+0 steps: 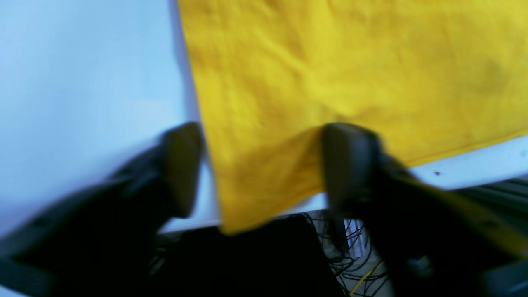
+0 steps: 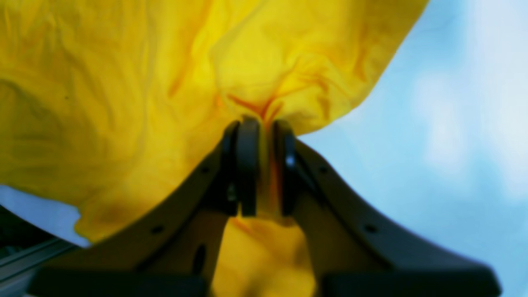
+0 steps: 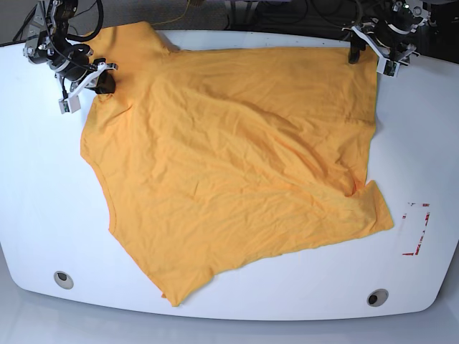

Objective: Layout the t-shirt on the table in an organized manner, then fold the t-shirt properly
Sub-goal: 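Pull the shoulder corner outward with the left gripper, right gripper holding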

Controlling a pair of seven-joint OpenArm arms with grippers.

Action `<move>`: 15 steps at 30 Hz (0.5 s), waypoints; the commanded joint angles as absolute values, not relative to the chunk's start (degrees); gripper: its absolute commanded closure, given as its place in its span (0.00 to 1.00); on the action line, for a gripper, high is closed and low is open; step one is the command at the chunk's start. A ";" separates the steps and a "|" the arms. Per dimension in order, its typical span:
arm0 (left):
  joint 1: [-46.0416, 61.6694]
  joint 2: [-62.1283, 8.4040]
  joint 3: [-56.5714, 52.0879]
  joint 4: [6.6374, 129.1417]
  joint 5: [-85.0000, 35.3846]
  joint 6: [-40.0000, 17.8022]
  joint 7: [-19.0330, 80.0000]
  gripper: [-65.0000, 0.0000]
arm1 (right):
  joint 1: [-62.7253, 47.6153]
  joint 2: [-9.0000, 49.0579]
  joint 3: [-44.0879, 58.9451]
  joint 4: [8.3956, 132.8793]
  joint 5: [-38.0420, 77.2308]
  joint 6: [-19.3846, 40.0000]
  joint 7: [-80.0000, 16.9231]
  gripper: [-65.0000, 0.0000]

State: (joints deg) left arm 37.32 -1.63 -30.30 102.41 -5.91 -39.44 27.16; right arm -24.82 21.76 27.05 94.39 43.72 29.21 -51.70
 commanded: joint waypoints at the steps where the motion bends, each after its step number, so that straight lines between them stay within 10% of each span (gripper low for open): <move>1: 38.29 -2.07 -28.70 101.85 -4.44 -40.00 30.46 0.63 | -24.84 22.73 27.65 95.16 44.35 29.67 -51.03 0.89; 15: 38.02 -2.77 -26.77 102.02 -4.53 -40.00 30.20 0.94 | -24.92 22.73 27.65 95.16 44.44 29.58 -51.03 0.89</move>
State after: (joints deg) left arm 37.12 -2.76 -27.38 102.32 -6.11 -39.07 26.65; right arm -24.82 21.74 27.05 94.39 43.75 29.19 -51.70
